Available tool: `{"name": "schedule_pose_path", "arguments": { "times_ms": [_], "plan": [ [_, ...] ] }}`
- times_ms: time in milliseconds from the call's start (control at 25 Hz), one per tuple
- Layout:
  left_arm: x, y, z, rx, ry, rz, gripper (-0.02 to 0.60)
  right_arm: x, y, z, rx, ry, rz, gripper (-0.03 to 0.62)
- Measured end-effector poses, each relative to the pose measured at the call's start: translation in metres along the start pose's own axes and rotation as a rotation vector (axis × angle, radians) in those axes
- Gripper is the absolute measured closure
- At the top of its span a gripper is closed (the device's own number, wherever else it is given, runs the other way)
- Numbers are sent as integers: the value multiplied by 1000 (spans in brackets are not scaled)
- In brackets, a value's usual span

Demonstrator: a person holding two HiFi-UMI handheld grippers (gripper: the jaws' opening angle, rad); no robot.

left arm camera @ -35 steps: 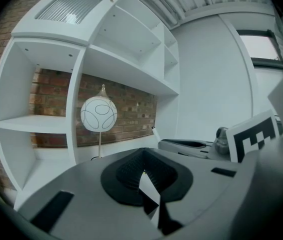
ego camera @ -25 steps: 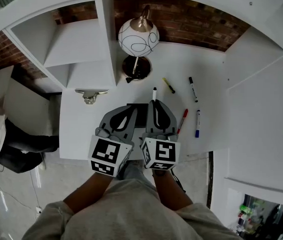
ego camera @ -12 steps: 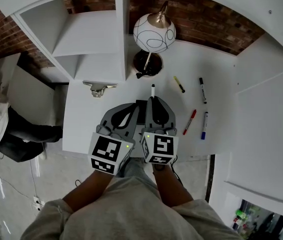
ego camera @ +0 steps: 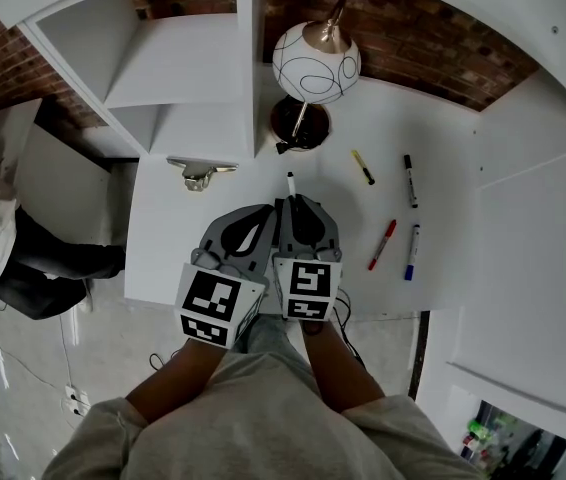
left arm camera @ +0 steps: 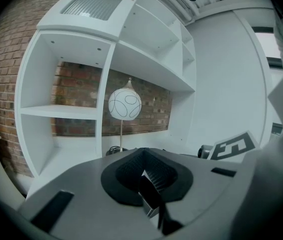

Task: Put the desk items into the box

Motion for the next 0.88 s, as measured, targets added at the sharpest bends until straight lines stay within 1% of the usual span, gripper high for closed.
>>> {"name": "schedule_pose_path", "arguments": {
  "times_ms": [200,440,600,680,760,880],
  "plan": [
    [0,5,1,-16,-1,-10,574,4,6,11,-27,134,-38,546],
    [1,14,1,-41,4,-14,574,12,11,18,-109,297,-5,546],
    [2,16,0,-53,7,-19,574,17,10,18,-133,406,1,545],
    [2,17,0,-56,6,-21,574,20,12,19,-160,457,-7,545],
    [1,17,0,-58,5,-23,574,22,16,20,-193,485,12,538],
    [2,17,-1,-60,7,-23,574,23,18,19,-221,487,68,486]
  ]
}}
Point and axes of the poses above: the fingertips, and each gripper's own axes: z forward along the fingers, y to its left, x out of its underside, the point moved 4 cm from there along -z, backward along the fingers, and after that the axes turned 4 degrees about -x, right-handed, at the moved point
